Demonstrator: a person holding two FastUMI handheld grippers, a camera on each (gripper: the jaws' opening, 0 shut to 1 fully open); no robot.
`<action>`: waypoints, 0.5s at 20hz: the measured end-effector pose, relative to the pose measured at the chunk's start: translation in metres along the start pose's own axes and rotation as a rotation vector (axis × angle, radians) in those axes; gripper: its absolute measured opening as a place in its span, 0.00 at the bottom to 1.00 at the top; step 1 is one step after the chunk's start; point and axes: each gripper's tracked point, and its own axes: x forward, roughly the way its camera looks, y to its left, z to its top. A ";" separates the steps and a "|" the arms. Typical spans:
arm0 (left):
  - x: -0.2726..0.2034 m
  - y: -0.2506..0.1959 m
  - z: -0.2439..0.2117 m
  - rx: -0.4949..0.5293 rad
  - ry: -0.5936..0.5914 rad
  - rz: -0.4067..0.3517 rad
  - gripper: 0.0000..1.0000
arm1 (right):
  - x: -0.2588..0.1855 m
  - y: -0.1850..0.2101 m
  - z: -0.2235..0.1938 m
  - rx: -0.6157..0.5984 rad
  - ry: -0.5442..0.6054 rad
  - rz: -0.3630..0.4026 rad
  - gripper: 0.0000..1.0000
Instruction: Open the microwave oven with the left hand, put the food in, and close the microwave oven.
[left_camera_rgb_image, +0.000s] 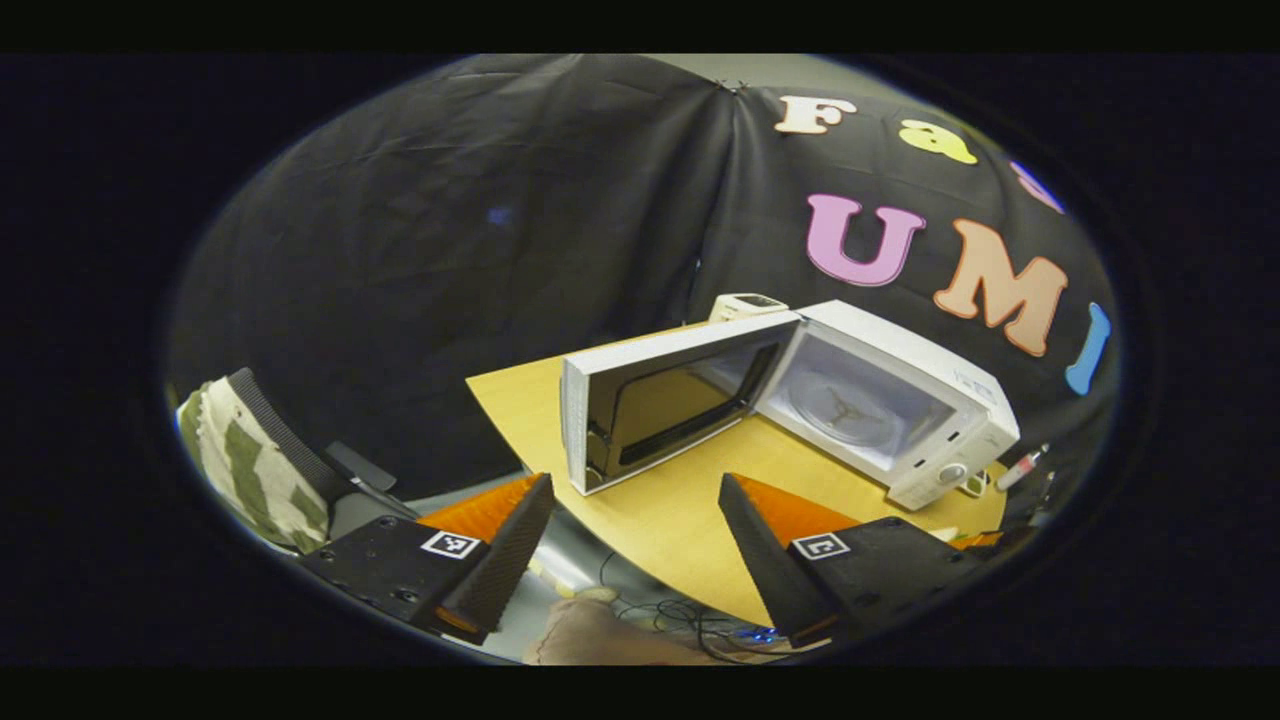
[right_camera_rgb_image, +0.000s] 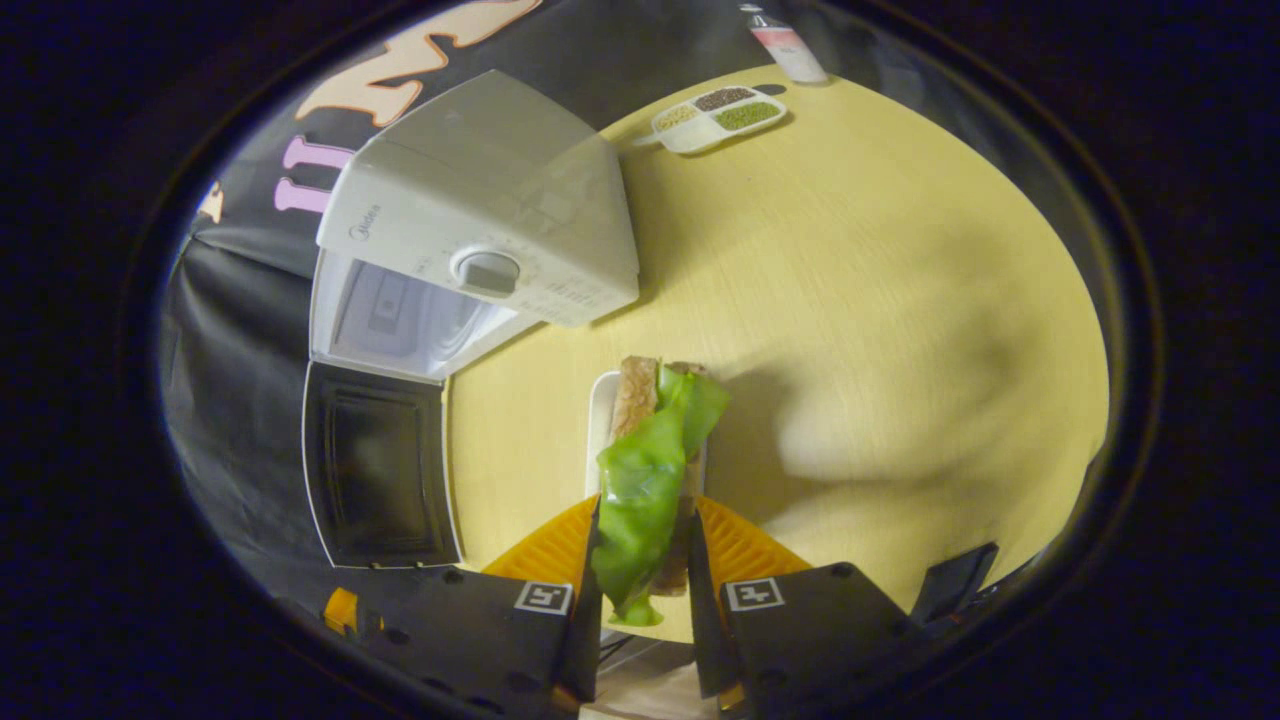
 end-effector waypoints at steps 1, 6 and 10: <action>-0.001 -0.003 -0.002 0.015 0.003 -0.008 0.98 | -0.005 0.001 0.001 0.003 -0.005 0.011 0.41; 0.002 -0.004 -0.016 0.047 0.040 -0.048 0.98 | -0.039 0.021 0.001 0.043 -0.059 0.099 0.41; 0.013 0.010 -0.016 0.011 0.064 -0.078 0.96 | -0.059 0.048 -0.005 0.061 -0.118 0.163 0.41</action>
